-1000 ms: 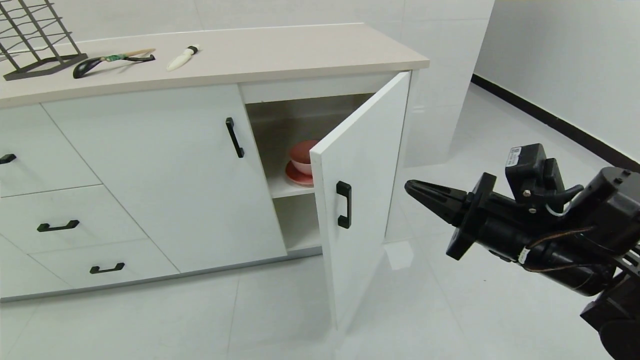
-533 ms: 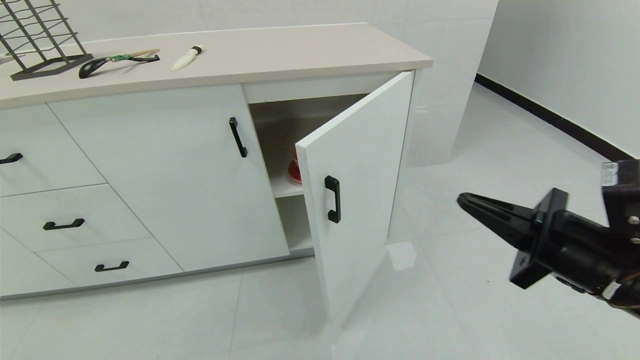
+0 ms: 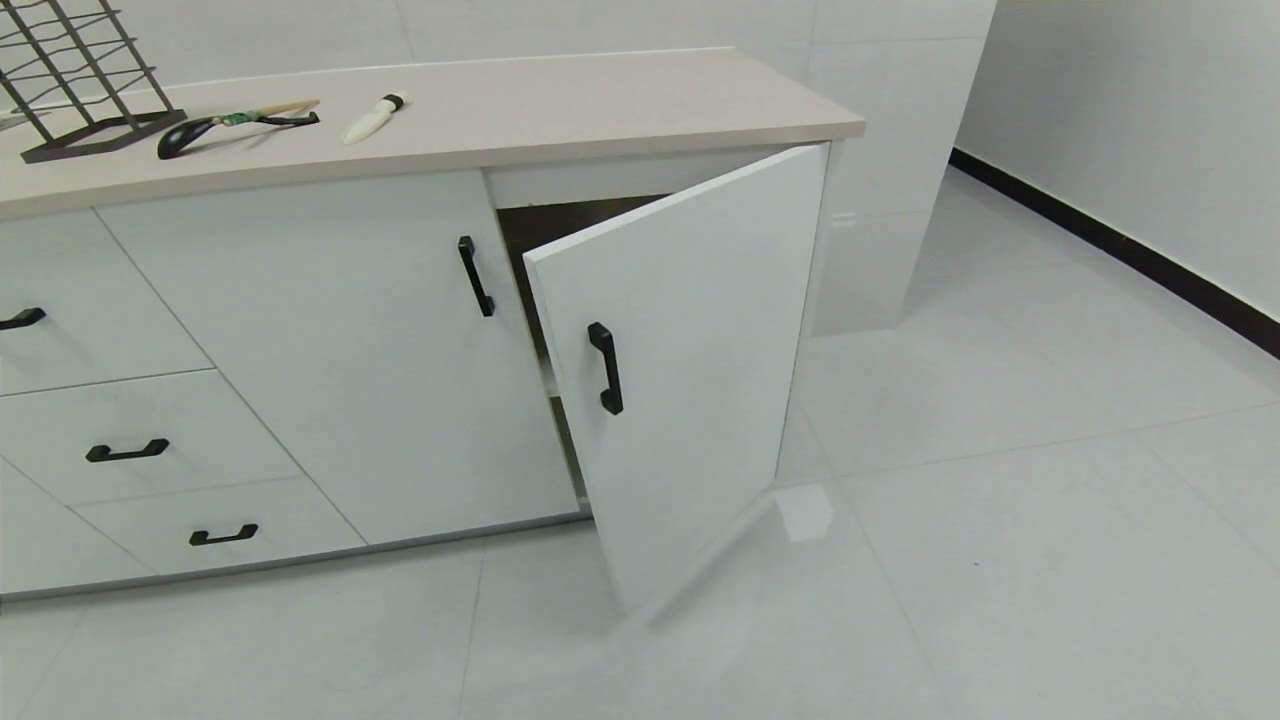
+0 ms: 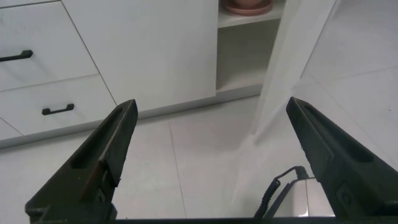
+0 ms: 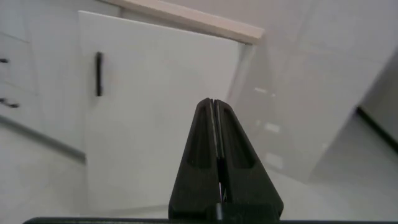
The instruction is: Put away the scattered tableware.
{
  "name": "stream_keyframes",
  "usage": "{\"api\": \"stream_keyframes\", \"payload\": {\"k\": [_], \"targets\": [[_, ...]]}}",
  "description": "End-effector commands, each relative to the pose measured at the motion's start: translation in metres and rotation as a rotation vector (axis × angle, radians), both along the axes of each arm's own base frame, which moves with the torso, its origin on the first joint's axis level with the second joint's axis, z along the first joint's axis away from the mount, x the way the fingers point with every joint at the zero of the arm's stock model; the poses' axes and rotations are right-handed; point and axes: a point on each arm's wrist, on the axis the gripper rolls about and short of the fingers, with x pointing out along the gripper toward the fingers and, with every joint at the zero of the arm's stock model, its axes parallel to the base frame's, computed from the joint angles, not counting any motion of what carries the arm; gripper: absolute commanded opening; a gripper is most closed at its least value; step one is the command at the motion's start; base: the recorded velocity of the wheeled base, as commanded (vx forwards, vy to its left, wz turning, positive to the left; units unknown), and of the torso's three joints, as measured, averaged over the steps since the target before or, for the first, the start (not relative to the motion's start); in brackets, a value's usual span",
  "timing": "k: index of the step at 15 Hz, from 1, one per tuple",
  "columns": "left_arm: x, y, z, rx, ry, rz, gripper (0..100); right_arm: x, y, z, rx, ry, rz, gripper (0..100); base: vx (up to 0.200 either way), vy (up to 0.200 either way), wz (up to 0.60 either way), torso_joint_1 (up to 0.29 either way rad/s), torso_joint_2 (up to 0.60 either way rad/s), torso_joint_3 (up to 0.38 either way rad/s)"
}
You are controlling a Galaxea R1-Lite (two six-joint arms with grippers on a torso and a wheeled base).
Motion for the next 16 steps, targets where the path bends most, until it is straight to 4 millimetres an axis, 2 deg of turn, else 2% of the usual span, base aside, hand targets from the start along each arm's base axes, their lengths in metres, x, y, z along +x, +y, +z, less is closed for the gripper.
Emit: {"api": "stream_keyframes", "payload": {"k": [1, 2, 3, 4, 6, 7, 8, 12, 16], "targets": [[0.0, 0.0, 0.0, 0.0, 0.001, 0.0, 100, -0.077, -0.001, -0.036, -0.025, -0.078, -0.121, 0, 0.0, 0.0, 0.0, 0.0, 0.0, 0.0], [0.0, 0.0, 0.0, 0.0, 0.001, 0.0, 100, -0.087, 0.0, -0.052, -0.033, -0.037, -0.045, 0, 0.0, 0.0, 0.0, 0.0, 0.0, 0.0], [0.0, 0.0, 0.0, 0.0, 0.001, 0.0, 100, -0.094, -0.001, -0.063, -0.03, -0.016, -0.019, 0, 0.0, 0.0, 0.0, 0.0, 0.0, 0.0], [0.0, 0.0, 0.0, 0.001, 0.001, 0.0, 100, -0.096, -0.002, -0.082, -0.015, 0.085, -0.033, 0, 0.0, 0.0, 0.0, 0.0, 0.0, 0.0], [0.0, 0.0, 0.0, 0.001, 0.001, 0.0, 100, -0.093, -0.006, -0.087, 0.117, 0.172, -0.18, 0, 0.0, 0.0, 0.0, 0.0, 0.0, 0.0], [0.0, 0.0, 0.0, 0.001, 0.001, -0.002, 100, -0.09, -0.008, -0.096, 0.179, 0.271, -0.259, 0, 0.0, 0.0, 0.0, 0.0, 0.0, 0.0], [0.0, 0.0, 0.0, 0.0, 0.001, 0.0, 100, -0.088, -0.012, -0.117, 0.224, 0.471, -0.42, 0, 0.0, 0.0, 0.0, 0.0, 0.0, 0.0], [0.0, 0.0, 0.0, -0.006, 0.002, 0.0, 100, -0.088, -0.012, -0.117, 0.232, 0.476, -0.441, 0, 0.0, 0.0, 0.0, 0.0, 0.0, 0.0], [0.0, 0.0, 0.0, -0.005, 0.002, 0.003, 100, -0.088, -0.012, -0.117, 0.238, 0.48, -0.422, 0, 0.0, 0.2, 0.0, 0.005, 0.0, 0.002]]}}
